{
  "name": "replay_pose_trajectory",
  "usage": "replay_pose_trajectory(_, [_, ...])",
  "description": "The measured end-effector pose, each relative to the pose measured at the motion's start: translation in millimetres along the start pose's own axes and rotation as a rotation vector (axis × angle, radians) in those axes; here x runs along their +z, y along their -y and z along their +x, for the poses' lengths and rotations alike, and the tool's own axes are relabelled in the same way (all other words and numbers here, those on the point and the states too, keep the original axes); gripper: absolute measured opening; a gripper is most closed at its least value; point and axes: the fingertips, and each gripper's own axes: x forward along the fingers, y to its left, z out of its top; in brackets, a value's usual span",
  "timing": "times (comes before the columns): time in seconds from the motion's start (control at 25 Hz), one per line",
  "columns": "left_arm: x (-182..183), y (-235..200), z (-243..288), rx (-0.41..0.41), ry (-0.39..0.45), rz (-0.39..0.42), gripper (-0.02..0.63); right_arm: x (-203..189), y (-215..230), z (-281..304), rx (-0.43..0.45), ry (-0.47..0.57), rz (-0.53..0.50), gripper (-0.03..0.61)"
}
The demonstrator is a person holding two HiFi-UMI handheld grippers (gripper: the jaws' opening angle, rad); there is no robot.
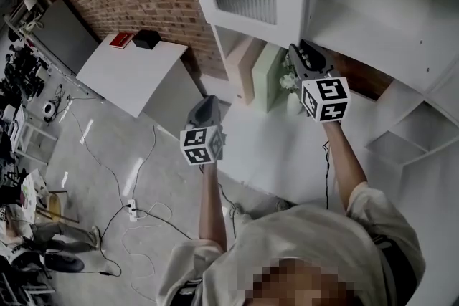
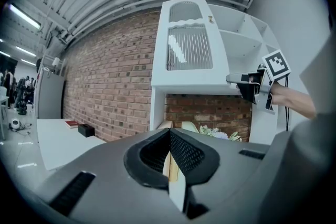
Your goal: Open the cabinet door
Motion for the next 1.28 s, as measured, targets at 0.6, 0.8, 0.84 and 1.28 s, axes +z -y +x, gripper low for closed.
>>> replay_pose_trajectory(0.6, [8,-55,18,-0.279,0.000,0.033,0.026,6,-35,-11,-0.230,-0.040,0.008,0.118])
replay_pose_trajectory(0.8, [7,-75,12,-0.329,-0.002,0.038,0.026,8,-42,-14,-0.271,-0.065,0.006,0.118])
replay_pose_trajectory(0.84, [8,-78,11,-0.338,-0.004,0.039,0.026,9,-43,-14,-0.281,-0.066,0.007,0.118])
replay_pose_trajectory(1.28, [15,-67,38,-0.369,0.008,0.013,0.026,7,-45,-14,-0.288,-0.056,-0.002,0.118])
